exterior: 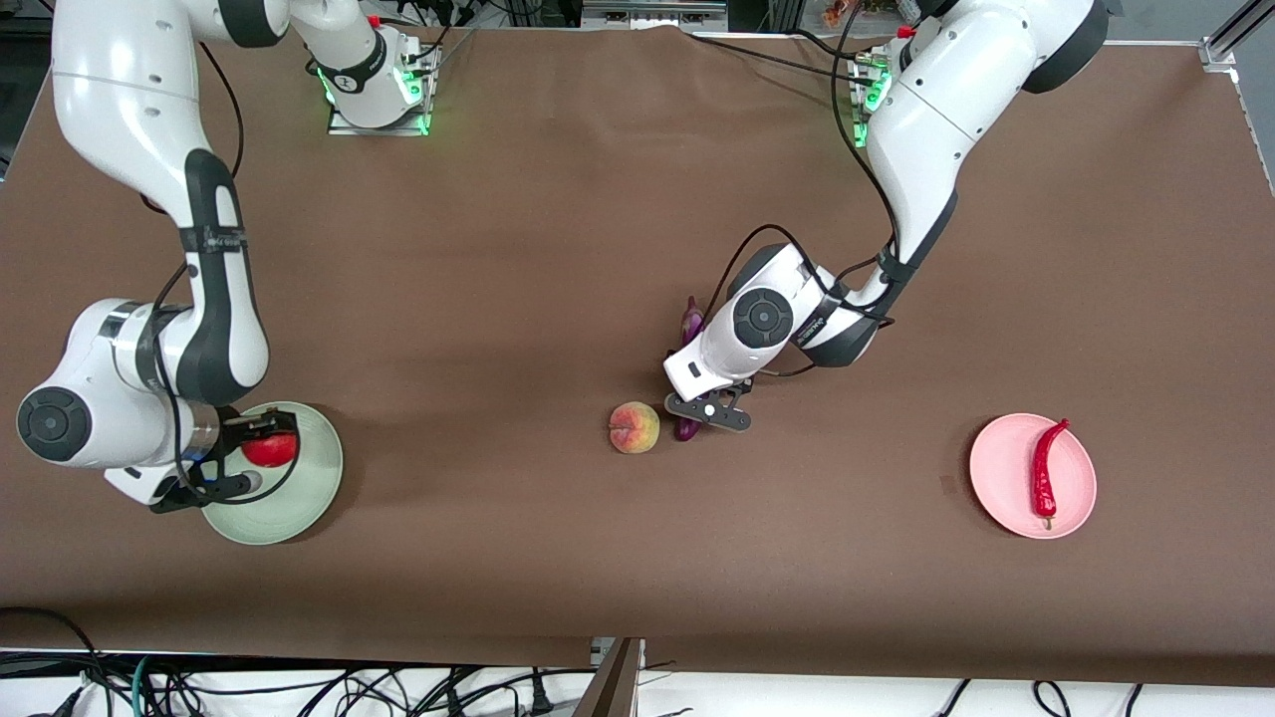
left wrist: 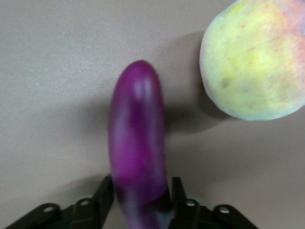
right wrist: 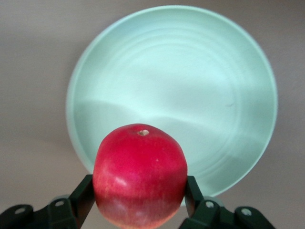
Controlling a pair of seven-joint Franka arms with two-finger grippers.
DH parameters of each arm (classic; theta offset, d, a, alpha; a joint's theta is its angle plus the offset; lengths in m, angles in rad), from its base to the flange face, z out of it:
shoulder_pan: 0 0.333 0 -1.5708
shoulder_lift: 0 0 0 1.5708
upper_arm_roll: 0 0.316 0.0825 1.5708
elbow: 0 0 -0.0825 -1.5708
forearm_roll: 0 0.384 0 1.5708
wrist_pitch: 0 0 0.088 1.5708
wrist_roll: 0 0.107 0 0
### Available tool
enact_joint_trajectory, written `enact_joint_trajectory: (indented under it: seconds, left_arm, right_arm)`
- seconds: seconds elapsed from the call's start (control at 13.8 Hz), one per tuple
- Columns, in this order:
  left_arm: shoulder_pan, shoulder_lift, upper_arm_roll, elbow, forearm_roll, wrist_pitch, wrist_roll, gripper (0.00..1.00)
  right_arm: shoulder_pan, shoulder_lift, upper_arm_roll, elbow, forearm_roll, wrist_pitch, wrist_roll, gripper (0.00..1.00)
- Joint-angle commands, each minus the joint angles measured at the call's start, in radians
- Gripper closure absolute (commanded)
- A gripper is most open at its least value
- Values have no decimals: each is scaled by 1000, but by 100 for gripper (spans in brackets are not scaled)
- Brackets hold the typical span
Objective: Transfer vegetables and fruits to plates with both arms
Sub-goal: 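Carry the eggplant to the pink plate while the right gripper releases the apple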
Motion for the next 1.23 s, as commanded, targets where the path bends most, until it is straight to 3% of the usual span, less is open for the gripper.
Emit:
enact_joint_trajectory:
  seconds: [0.0,0.07,0.14,0.29,0.36,0.51,0.72,0.87,1.01,1.16]
  left_arm:
    - [13,-39,2,7,25,-65,5,96]
    - [26,-65,3,24,27,-139,5,96]
    - [55,-104,3,47,27,-217,6,96]
    - [121,-165,2,107,27,-366,8,94]
    - [160,-179,3,140,30,-427,10,88]
    - [248,-205,11,162,66,-486,13,87]
    - [338,-213,24,158,238,-520,161,87]
    - [404,-196,48,158,281,-511,227,87]
    - [446,-156,60,159,321,-503,246,87]
    - [480,-121,60,158,370,-413,250,87]
  right_arm:
    - [1,42,9,-9,-8,107,-14,63]
    - [1,52,9,-17,-3,136,-13,44]
    - [1,55,9,-17,4,148,-9,0]
    - [13,28,19,-9,9,115,-6,0]
    - [36,1,23,0,12,71,6,0]
    - [103,-17,23,26,11,21,103,0]
    - [221,-21,58,35,29,26,272,0]
    - [274,-21,101,44,122,49,459,0]
    - [336,-7,125,66,139,143,593,0]
    - [389,3,153,67,141,206,738,0]
